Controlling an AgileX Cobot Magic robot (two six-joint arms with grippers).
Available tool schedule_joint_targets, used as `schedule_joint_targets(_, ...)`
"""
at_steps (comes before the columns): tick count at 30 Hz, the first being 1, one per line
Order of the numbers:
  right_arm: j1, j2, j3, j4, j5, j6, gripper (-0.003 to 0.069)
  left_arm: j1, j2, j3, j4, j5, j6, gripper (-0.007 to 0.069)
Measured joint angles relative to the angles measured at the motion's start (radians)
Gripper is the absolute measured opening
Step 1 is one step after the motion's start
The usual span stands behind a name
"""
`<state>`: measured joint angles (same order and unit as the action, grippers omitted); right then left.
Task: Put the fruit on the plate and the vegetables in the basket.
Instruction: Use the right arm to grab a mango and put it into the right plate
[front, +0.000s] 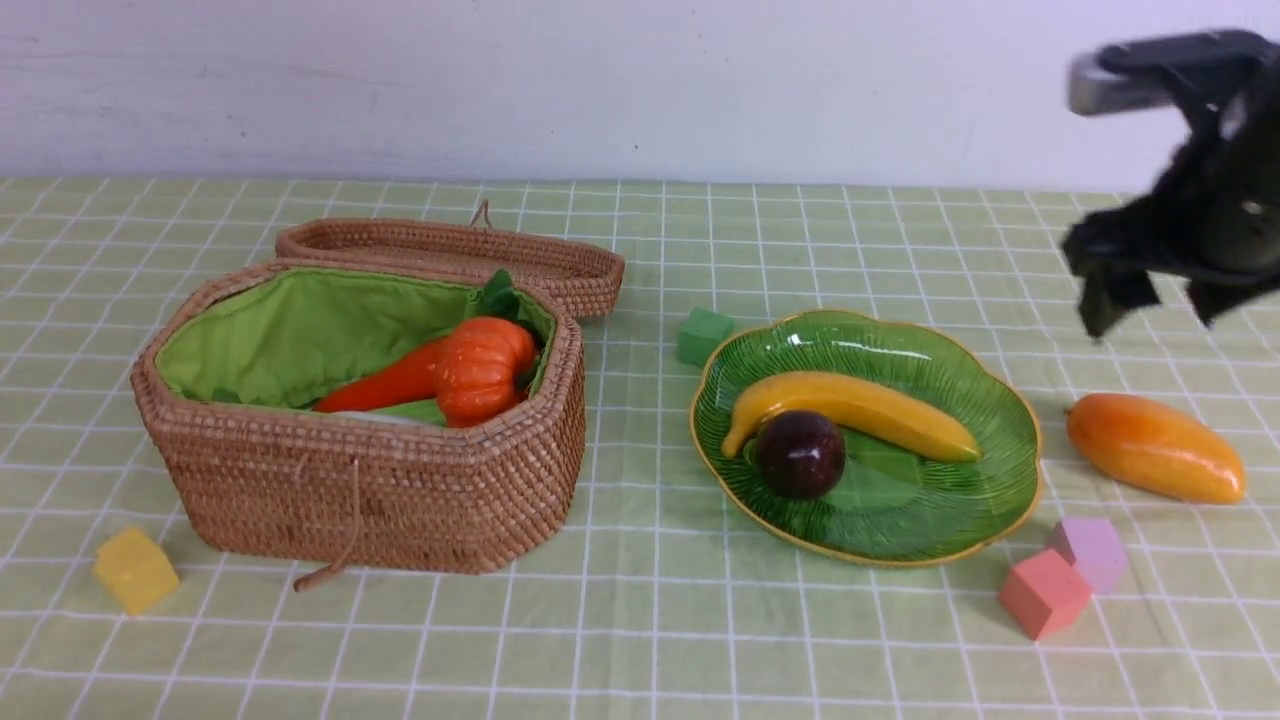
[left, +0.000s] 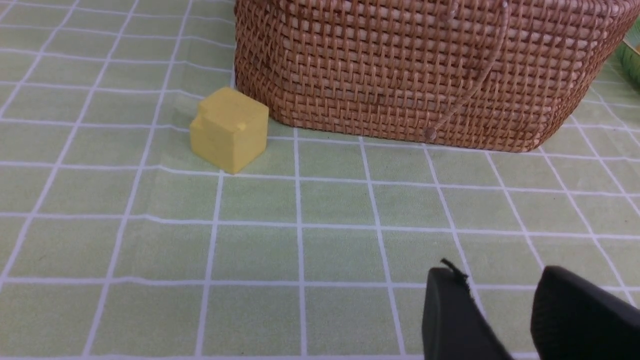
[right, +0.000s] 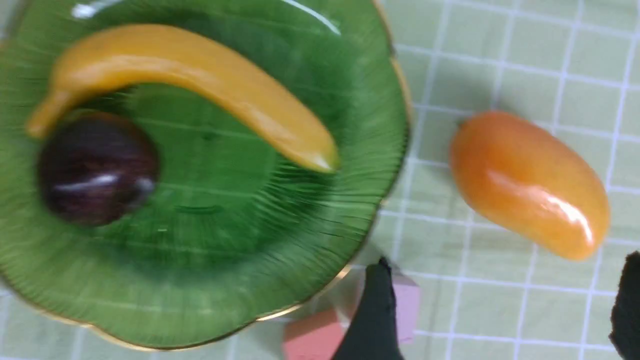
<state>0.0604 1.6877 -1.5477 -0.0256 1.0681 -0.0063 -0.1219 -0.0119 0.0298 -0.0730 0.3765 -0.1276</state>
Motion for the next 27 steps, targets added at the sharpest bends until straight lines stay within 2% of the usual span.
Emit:
schedule_joint_targets(1, -0.017, 0.001, 0.004, 0.003, -0.004, 0.000, 0.0585, 0.000, 0.000, 0.000, 0.000, 0.000, 0.000, 0.0239)
schedule_joint_targets(4, -0.099, 0.009, 0.051, 0.062, -0.067, -0.193, 0.0585, 0.000, 0.000, 0.000, 0.000, 0.000, 0.000, 0.0239)
schedule_joint_targets(6, -0.102, 0.019, 0.056, 0.072, -0.071, -0.324, 0.0591, 0.000, 0.000, 0.000, 0.000, 0.000, 0.000, 0.0239)
schedule_joint_targets(10, -0.097, 0.054, 0.058, 0.039, -0.073, -0.486, 0.0619, 0.000, 0.000, 0.000, 0.000, 0.000, 0.000, 0.0239)
schedule_joint_targets(20, -0.097, 0.255, 0.059, -0.128, -0.175, -0.590, 0.0630, 0.000, 0.000, 0.000, 0.000, 0.000, 0.000, 0.0239)
schedule_joint_targets(23, -0.097, 0.302, 0.059, -0.198, -0.236, -0.602, 0.0630, 0.000, 0.000, 0.000, 0.000, 0.000, 0.000, 0.0239)
schedule_joint_targets(27, -0.097, 0.340, 0.059, -0.230, -0.328, -0.605, 0.0628, 0.000, 0.000, 0.000, 0.000, 0.000, 0.000, 0.0239)
